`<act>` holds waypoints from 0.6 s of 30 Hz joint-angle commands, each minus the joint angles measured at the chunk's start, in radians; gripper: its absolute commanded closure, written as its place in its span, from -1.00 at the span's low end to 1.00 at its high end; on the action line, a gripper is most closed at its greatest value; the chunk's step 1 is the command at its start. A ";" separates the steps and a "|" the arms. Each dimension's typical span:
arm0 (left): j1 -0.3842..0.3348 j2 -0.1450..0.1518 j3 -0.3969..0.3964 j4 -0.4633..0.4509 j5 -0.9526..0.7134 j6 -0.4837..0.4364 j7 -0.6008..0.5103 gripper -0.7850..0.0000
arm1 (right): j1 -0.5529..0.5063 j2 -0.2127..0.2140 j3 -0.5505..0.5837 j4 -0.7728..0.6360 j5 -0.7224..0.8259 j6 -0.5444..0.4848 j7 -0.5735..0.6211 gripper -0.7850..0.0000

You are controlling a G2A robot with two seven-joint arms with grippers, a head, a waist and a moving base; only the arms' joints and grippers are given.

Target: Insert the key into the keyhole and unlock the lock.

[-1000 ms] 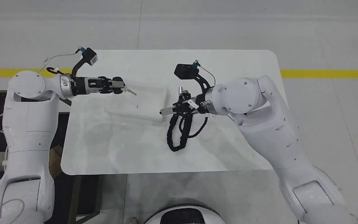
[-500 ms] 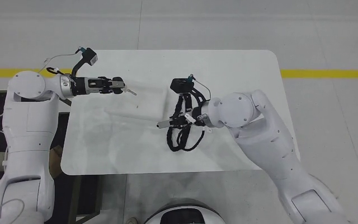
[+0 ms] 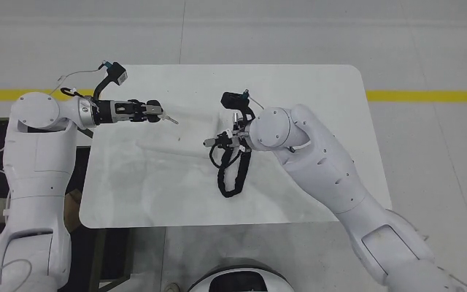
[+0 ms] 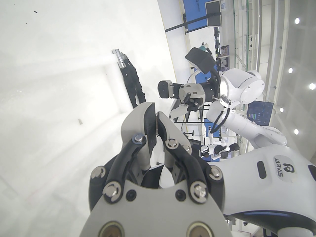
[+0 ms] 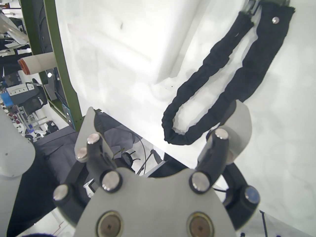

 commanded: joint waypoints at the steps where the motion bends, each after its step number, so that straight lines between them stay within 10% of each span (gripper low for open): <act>1: 0.000 0.000 0.000 0.000 0.000 0.000 0.000 1.00 | 0.000 0.001 0.000 -0.001 -0.005 -0.002 0.004 -1.00; 18: 0.000 0.000 0.000 0.000 0.000 0.000 0.000 1.00 | -0.179 0.014 0.112 -0.142 0.043 0.029 -0.028 -1.00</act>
